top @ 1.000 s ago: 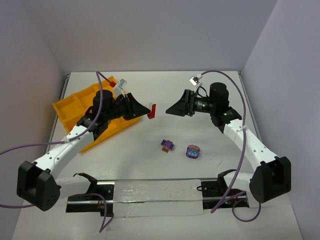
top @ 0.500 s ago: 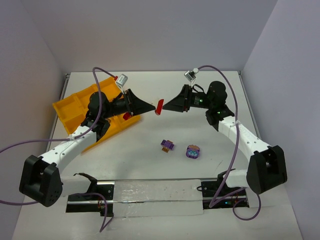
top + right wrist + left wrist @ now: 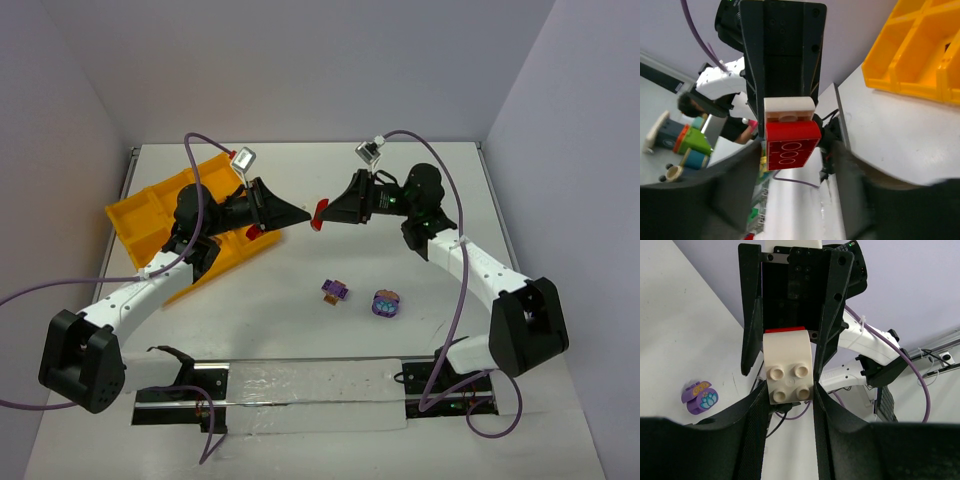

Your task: Sort the legos into containers by color

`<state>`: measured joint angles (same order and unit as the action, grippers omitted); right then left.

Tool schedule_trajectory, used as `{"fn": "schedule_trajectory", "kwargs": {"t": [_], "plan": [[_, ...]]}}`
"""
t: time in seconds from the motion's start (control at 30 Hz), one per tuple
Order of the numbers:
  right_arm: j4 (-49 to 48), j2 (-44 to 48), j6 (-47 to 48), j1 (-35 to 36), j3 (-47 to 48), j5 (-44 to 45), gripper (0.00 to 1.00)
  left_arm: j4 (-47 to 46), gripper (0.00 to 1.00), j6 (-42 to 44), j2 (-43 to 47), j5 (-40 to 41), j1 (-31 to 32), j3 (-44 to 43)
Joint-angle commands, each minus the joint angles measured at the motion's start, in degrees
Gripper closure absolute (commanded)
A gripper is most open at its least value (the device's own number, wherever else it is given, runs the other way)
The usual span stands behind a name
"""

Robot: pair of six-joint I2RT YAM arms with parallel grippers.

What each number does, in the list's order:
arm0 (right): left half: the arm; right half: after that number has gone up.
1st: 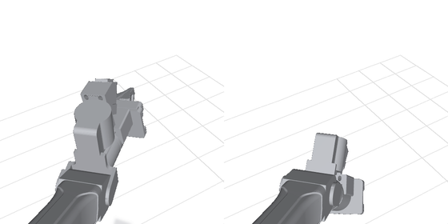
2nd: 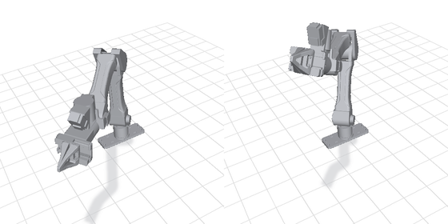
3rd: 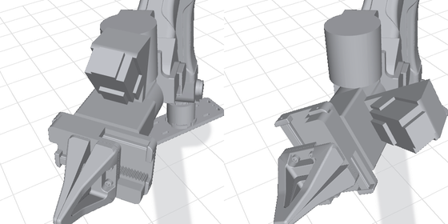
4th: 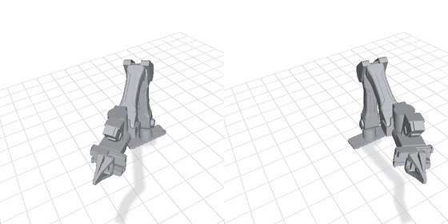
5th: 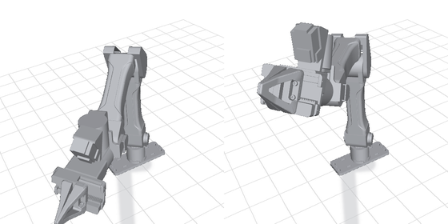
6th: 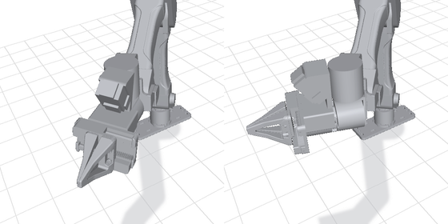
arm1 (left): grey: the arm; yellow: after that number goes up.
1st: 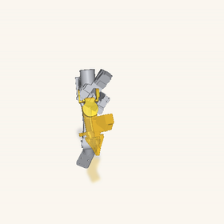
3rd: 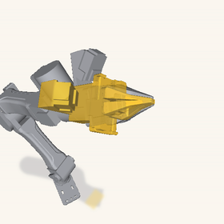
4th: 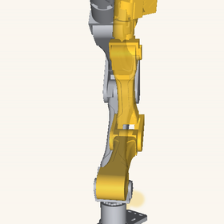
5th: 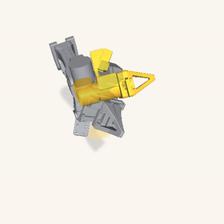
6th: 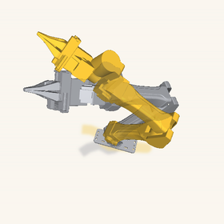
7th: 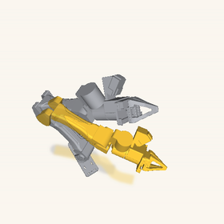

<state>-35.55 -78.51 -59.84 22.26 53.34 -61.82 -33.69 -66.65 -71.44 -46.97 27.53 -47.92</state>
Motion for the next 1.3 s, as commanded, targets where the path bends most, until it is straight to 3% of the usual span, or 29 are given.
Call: {"fn": "schedule_trajectory", "kwargs": {"t": [0.0,0.13,0.3,0.8,0.97,1.0,1.07,1.27], "plan": [[-8.04,-0.73,-3.46,0.76,2.39,-1.71,0.53,-3.44,1.00,0.39,0.06,-1.54,-0.37,-0.37],[-9.50,-0.27,-4.36,0.94,0.99,-1.76,0.81,-2.29,1.00,1.01,0.52,-1.50,-0.65,-0.56],[-9.53,0.02,-4.22,0.86,0.15,-1.26,1.00,-2.16,1.00,1.04,0.71,-1.92,-1.50,-1.07],[-5.85,-0.23,-2.12,-0.35,-2.80,1.17,1.00,7.59,1.00,6.02,6.63,-1.83,-9.33,-1.98],[13.30,1.04,10.00,-0.81,0.31,5.57,1.00,20.11,1.00,12.53,8.63,0.64,-14.43,-5.07],[24.02,1.68,17.19,-0.81,2.08,8.01,1.00,24.50,1.00,14.82,9.20,2.07,-16.10,-6.34],[30.71,2.44,21.87,-0.89,3.97,10.89,1.00,30.18,1.00,17.99,9.96,3.90,-18.37,-8.08],[39.85,3.63,27.40,-1.34,6.34,16.10,1.00,43.61,1.00,25.16,10.71,9.43,-23.83,-12.45]]}}
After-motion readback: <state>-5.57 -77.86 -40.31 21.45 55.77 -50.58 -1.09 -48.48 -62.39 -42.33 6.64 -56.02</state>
